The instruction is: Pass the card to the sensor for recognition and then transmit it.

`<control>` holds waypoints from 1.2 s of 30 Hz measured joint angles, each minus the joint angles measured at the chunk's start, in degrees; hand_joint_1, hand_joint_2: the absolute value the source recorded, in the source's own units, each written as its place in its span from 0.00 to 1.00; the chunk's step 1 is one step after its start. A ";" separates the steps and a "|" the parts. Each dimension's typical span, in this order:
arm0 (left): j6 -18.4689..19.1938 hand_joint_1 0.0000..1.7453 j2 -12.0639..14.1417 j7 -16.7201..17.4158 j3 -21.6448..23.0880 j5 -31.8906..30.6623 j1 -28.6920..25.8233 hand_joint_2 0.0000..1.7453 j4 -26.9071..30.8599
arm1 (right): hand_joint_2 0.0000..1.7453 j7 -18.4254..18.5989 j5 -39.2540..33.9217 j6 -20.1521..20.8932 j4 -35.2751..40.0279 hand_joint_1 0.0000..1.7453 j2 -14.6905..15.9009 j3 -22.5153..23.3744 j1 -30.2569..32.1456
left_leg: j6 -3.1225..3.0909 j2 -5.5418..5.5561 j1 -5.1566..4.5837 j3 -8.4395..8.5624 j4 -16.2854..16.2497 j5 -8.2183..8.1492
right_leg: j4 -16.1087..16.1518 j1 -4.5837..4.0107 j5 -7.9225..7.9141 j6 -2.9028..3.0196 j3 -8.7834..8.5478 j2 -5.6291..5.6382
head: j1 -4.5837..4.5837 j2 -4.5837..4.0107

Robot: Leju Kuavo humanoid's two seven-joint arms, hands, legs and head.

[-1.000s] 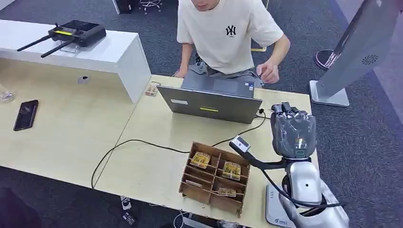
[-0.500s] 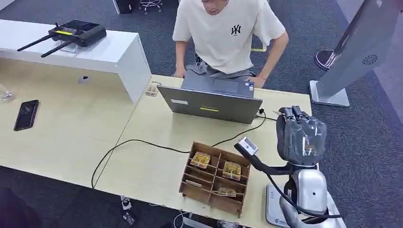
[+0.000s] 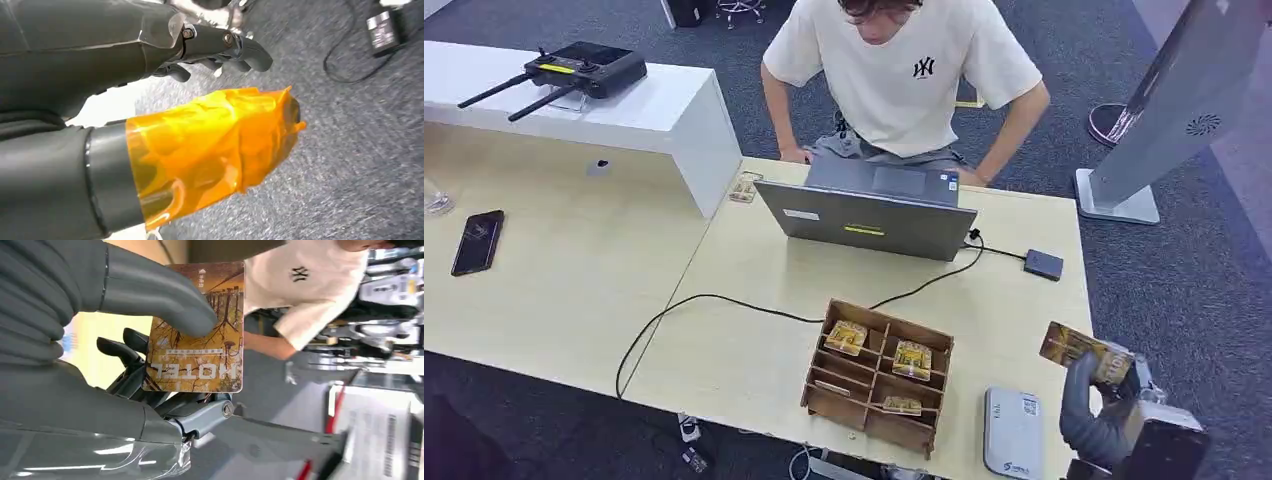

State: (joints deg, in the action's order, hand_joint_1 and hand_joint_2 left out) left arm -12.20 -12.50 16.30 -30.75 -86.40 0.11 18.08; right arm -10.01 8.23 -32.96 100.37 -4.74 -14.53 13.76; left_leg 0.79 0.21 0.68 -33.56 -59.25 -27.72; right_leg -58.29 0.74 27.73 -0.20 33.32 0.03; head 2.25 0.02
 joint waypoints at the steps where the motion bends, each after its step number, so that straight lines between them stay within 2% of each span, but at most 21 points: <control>1: -0.13 0.00 0.00 -0.11 -0.73 0.00 -0.07 0.00 0.00 | 1.00 0.20 -1.05 0.48 0.46 1.00 0.02 0.13 1.38 | 0.00 0.01 0.00 0.00 0.00 0.00 | 0.00 0.00 0.00 0.00 0.00 -0.01 | 0.00 0.00; 6: -0.96 0.00 -0.30 -0.29 -4.06 0.00 -0.15 0.00 0.00 | 1.00 2.73 -5.87 3.32 1.51 1.00 0.66 0.17 6.18 | 0.00 0.01 0.01 0.01 0.00 0.00 | -0.01 0.00 0.00 0.01 -0.01 -0.02 | -0.02 0.00; 15: -2.25 0.00 -0.90 -0.90 -8.13 -0.20 -0.28 0.00 -0.02 | 1.00 6.62 -10.20 5.42 1.18 1.00 3.45 -2.19 10.82 | 0.00 0.00 0.01 0.01 0.00 0.00 | -0.01 0.00 -0.01 0.01 -0.02 -0.01 | -0.02 0.00; 23: -3.04 0.00 -0.90 -0.90 -9.71 -0.44 -0.21 0.00 -0.48 | 1.00 10.03 -9.09 4.98 -0.98 1.00 6.66 -5.92 10.56 | 0.00 0.00 0.01 0.01 0.00 0.00 | 0.00 0.00 -0.02 0.02 -0.03 -0.01 | 0.00 0.00; 36: -3.63 0.00 -0.92 -1.33 -10.23 -0.63 0.03 0.00 -1.09 | 1.00 11.74 -8.59 3.63 -5.01 1.00 7.98 -8.55 7.32 | 0.00 0.00 0.01 0.04 0.00 0.01 | -0.01 0.00 -0.02 0.02 -0.04 0.00 | 0.00 0.00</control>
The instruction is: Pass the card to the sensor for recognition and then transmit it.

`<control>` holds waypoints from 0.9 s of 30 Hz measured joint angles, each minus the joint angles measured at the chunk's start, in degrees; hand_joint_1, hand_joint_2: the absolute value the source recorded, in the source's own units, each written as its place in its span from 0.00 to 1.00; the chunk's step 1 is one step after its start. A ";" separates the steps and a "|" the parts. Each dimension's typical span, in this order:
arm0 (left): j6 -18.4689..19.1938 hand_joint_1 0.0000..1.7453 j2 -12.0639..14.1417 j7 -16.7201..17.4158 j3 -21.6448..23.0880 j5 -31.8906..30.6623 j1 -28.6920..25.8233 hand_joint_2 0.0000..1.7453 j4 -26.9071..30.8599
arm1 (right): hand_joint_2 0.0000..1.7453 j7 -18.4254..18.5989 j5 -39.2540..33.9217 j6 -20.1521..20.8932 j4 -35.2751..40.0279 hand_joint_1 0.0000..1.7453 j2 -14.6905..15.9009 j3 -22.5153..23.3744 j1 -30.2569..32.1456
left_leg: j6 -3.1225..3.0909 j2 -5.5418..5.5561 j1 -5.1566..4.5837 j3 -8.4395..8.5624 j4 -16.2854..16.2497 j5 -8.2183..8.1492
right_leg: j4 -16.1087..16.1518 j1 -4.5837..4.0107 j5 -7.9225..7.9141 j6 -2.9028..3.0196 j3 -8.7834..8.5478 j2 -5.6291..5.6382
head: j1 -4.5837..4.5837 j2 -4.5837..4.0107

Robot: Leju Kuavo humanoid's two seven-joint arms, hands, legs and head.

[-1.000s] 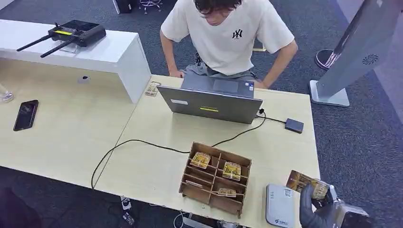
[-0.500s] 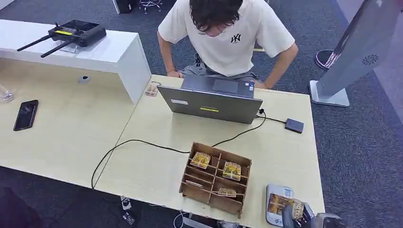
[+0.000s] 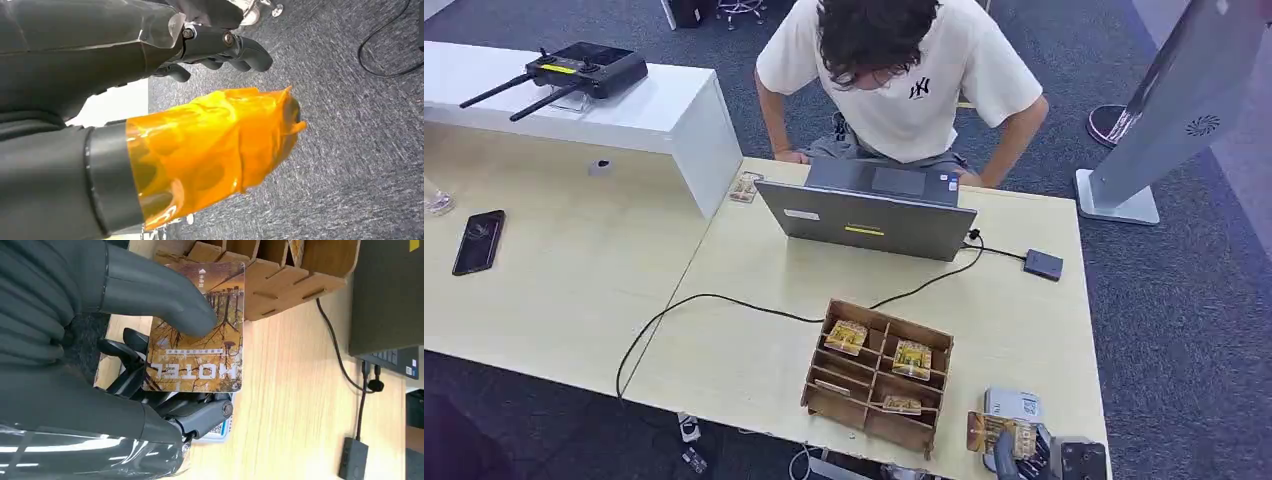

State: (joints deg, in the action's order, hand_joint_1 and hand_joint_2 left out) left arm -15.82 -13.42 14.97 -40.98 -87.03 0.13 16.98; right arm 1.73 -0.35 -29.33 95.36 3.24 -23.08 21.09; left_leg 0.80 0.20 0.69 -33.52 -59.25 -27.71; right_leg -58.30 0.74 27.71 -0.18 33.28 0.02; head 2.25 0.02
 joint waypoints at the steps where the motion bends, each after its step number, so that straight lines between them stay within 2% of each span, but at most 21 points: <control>1: -0.02 0.00 0.00 -0.04 -0.02 -0.04 0.02 0.00 -0.09 | 1.00 0.00 -0.28 -0.02 -0.41 1.00 0.04 0.00 -0.25 | 0.00 0.00 0.00 0.00 0.00 0.00 | 0.00 0.00 0.00 0.00 0.00 0.00 | 0.00 0.00; 17: -0.63 0.00 0.00 0.46 -0.68 -0.68 0.12 0.00 -0.81 | 1.00 1.03 -1.42 -0.22 -7.67 1.00 0.11 0.57 -3.08 | 0.00 0.00 0.00 0.00 0.00 0.00 | 0.00 0.00 0.00 0.00 0.00 0.00 | 0.00 0.00; 23: -1.07 0.00 0.02 0.48 -0.98 -0.66 0.11 0.00 -0.85 | 1.00 -0.04 -2.08 0.17 -7.89 1.00 -0.06 1.77 -2.90 | 0.00 0.00 0.00 0.00 0.00 0.00 | 0.00 0.00 0.00 0.00 0.00 0.00 | 0.00 0.00; 27: -1.18 0.00 0.04 0.26 -1.07 -0.57 0.10 0.00 -1.03 | 1.00 -0.02 -1.38 -0.02 -6.95 1.00 -1.40 2.32 -2.26 | 0.00 -0.01 0.00 0.01 0.00 0.00 | 0.00 0.00 0.00 0.00 0.00 0.00 | 0.00 0.00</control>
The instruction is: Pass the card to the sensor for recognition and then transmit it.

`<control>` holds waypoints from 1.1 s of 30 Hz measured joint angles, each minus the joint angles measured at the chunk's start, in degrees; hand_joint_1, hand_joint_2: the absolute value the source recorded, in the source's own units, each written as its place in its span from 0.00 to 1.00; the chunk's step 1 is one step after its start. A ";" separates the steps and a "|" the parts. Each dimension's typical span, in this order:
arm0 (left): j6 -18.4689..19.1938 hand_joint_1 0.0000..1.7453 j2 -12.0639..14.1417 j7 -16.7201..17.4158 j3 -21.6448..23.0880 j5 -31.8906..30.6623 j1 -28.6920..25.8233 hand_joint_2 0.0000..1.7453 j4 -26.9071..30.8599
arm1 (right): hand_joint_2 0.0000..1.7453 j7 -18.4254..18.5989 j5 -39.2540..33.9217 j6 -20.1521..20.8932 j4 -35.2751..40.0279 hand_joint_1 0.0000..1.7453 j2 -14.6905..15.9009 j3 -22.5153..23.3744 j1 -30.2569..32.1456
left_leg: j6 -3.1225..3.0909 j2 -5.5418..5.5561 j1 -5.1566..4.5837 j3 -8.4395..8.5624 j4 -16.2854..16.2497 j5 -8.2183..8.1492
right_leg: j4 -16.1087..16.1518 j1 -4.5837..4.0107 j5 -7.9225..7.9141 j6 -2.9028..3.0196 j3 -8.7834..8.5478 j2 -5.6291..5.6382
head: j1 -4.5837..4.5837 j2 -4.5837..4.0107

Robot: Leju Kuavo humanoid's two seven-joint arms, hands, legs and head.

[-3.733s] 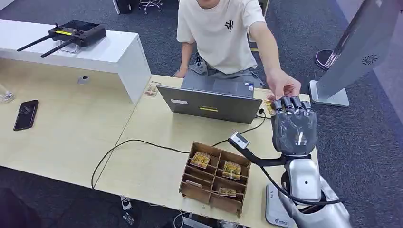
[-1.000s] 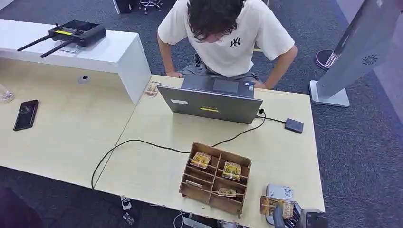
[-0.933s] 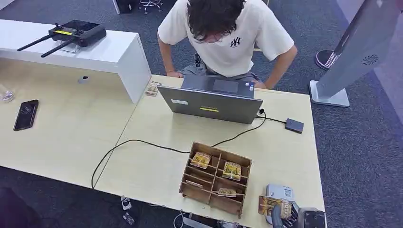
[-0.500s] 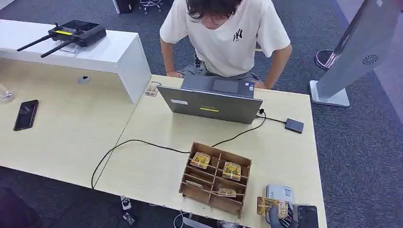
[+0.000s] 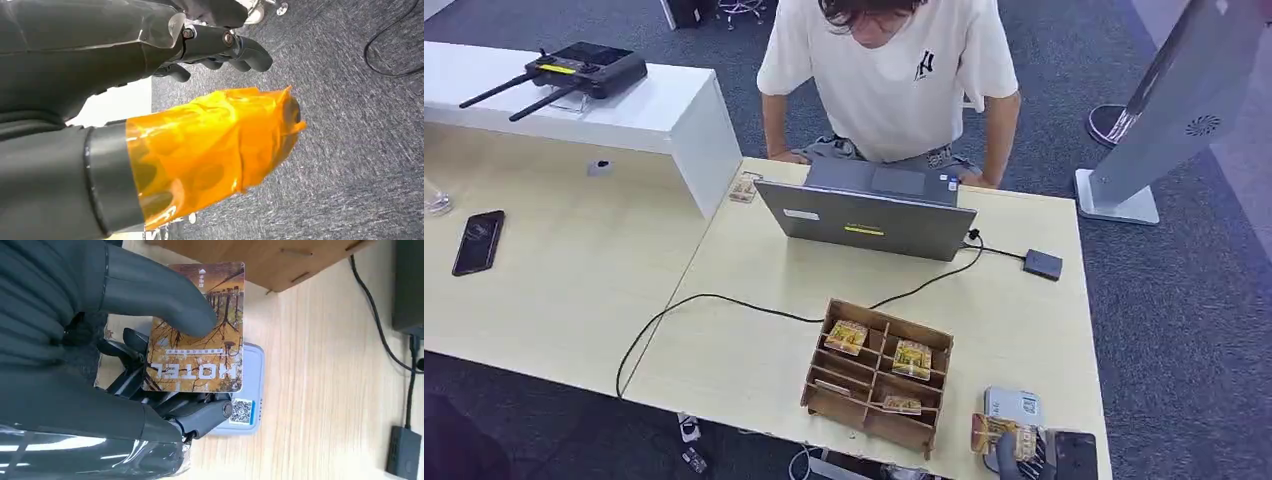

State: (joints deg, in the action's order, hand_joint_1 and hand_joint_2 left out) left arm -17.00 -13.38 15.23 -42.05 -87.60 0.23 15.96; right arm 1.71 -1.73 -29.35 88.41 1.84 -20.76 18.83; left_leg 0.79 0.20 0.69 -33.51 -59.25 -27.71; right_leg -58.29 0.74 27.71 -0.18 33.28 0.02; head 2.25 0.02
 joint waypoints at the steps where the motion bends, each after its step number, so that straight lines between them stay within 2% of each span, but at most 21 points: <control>1: 0.00 0.00 0.00 -0.02 0.00 0.00 0.00 0.00 0.00 | 1.00 0.02 0.04 0.00 0.09 1.00 -0.09 0.07 0.06 | 0.00 0.00 0.00 0.00 0.00 0.00 | 0.00 0.00 0.00 0.00 0.00 0.00 | 0.00 0.00; 6: -0.11 0.00 0.04 -0.07 -0.15 0.09 0.00 0.00 -0.24 | 1.00 -0.50 -0.30 0.50 1.48 1.00 -0.76 0.85 0.72 | 0.00 0.01 0.00 0.00 0.00 0.00 | 0.00 0.00 0.00 0.00 0.00 0.00 | 0.00 0.00; 17: -0.15 0.00 0.02 -0.20 -1.46 0.39 0.00 0.00 -0.26 | 1.00 -2.27 -1.81 1.64 11.54 1.00 -0.81 2.34 3.40 | 0.00 0.00 0.00 0.00 0.00 0.00 | 0.00 0.01 0.00 0.00 0.00 0.00 | 0.00 0.00; 23: -0.15 0.00 0.02 -0.26 -1.46 0.00 0.00 0.00 -0.26 | 1.00 -2.05 -0.98 1.49 12.46 1.00 -0.81 3.34 3.16 | 0.00 0.01 0.00 0.00 0.00 0.00 | 0.00 0.01 -0.01 0.00 -0.01 0.00 | 0.00 0.00; 27: -0.15 0.00 0.02 -0.26 -1.46 -0.44 0.05 0.00 -0.26 | 1.00 -0.72 1.44 1.25 12.11 1.00 -0.81 4.69 2.16 | 0.00 0.00 0.00 0.01 0.00 0.00 | 0.00 0.01 -0.02 0.00 -0.01 0.00 | 0.00 0.00; 33: -0.15 0.00 0.02 0.28 -1.46 -1.22 0.25 0.00 -0.35 | 1.00 1.88 6.98 3.85 9.46 1.00 -0.81 8.18 0.08 | 0.00 0.00 0.00 0.01 0.00 0.00 | 0.00 0.01 -0.02 -0.01 -0.02 -0.01 | 0.00 0.00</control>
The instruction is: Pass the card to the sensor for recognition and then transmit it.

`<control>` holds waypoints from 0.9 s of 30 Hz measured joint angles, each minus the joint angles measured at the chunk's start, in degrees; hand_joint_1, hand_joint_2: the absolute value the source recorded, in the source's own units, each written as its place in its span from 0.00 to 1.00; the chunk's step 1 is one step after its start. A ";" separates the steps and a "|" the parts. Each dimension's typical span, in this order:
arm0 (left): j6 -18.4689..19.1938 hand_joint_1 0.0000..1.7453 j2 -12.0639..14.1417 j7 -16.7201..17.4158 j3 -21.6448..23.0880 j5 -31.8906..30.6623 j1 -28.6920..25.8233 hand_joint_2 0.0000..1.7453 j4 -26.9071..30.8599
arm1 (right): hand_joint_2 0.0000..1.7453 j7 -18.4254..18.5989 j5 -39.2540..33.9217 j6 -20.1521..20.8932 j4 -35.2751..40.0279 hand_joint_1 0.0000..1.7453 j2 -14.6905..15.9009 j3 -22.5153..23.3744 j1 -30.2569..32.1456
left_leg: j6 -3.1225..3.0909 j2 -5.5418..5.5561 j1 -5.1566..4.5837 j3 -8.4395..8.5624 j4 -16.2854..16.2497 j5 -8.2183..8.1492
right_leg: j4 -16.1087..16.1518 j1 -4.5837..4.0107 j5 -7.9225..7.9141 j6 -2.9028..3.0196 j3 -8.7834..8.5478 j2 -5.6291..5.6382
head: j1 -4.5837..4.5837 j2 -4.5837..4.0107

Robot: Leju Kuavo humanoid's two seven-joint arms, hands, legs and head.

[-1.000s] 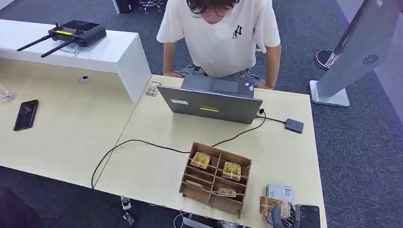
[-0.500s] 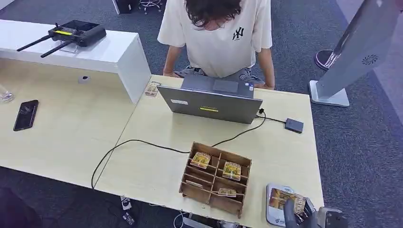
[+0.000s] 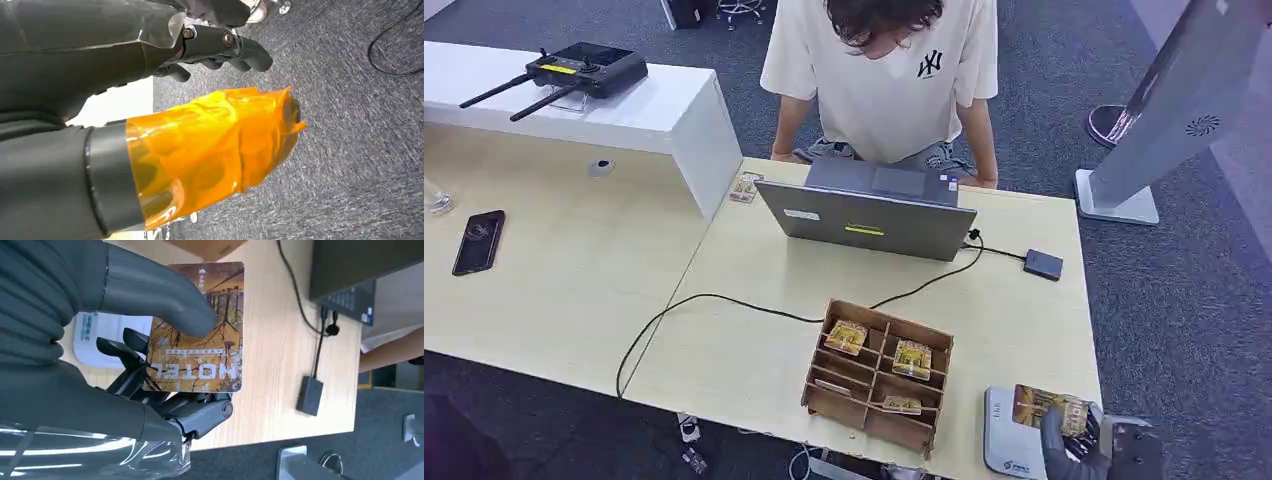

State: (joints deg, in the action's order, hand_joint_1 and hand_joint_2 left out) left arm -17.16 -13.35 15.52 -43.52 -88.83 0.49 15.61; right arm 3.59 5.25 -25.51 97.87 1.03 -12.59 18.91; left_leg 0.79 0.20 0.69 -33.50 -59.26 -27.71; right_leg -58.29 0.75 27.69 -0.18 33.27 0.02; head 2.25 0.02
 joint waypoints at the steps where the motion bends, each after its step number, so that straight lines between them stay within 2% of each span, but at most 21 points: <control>1: 0.00 0.00 0.00 0.09 0.02 -0.09 0.02 0.00 0.00 | 1.00 0.33 0.65 0.50 -0.63 1.00 0.00 0.70 -0.28 | 0.00 0.00 0.00 0.00 0.00 0.00 | 0.00 0.00 0.00 0.00 0.00 0.00 | 0.00 0.00; 12: 0.00 0.00 0.02 0.57 0.02 -0.81 0.13 0.00 -0.37 | 1.00 1.16 4.59 4.70 -5.48 1.00 -1.22 5.44 -1.56 | 0.00 0.00 0.00 0.00 0.00 0.00 | 0.00 0.00 0.00 0.00 0.01 0.00 | 0.00 0.00; 27: 0.15 0.00 0.04 0.76 0.02 -1.03 0.55 0.00 -0.46 | 1.00 1.62 6.60 6.14 -11.34 1.00 -2.56 5.75 -3.42 | 0.00 0.01 0.00 -0.01 0.00 0.00 | 0.00 0.00 0.00 0.00 0.00 0.00 | 0.00 0.00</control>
State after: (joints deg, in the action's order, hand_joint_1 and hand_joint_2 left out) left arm -17.00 -13.31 16.28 -43.50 -89.85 1.04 15.15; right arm 5.20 11.85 -19.37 86.53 -1.53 -6.84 15.49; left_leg 0.79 0.21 0.69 -33.51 -59.26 -27.71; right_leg -58.29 0.75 27.69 -0.18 33.27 0.02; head 2.25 0.02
